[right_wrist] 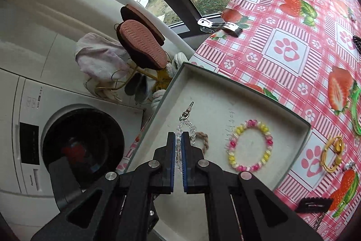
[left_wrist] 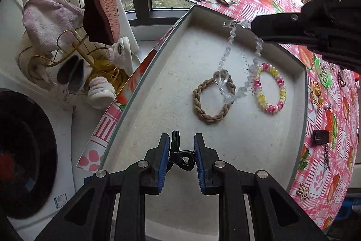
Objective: Organize jewelry
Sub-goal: 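Carry the claw clip with the left tool to the tray while the right tool carries the crystal bracelet, then open the left tool to drop the claw clip in the tray while the right tool releases the crystal bracelet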
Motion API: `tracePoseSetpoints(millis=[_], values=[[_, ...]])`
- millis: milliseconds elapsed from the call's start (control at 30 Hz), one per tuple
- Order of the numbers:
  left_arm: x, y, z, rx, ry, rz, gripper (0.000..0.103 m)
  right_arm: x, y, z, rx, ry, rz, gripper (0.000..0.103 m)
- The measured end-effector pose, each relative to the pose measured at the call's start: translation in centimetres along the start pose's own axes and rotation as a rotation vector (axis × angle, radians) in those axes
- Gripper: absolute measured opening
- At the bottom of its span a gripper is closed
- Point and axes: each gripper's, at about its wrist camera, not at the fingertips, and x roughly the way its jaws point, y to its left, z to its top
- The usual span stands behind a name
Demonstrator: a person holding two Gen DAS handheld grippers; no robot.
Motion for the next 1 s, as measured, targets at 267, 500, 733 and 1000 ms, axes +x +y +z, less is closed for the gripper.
tracePoseSetpoints(millis=[267,500,733,1000], values=[[1.7,-0.4,0.4,0.023,0.004,0.066,0.03,4.2,-3.2,2.3,0.059,0.027,-0.1,0.005],[1.5,-1.0,0.5,0.053,0.011,0.097,0.03,4.7,-5.1,1.8,0.054,0.07,-0.167,0.006],[1.4,-1.6,0.7,0.084,0.025,0.115,0.03,3.9,-5.0,1.6,0.057,0.058,-0.149,0.053],[-0.7,-2.8,0.6,0.103,-0.033,0.122,0.099,-1.0,-5.5,-0.1,0.081,0.006,-0.101,0.053]])
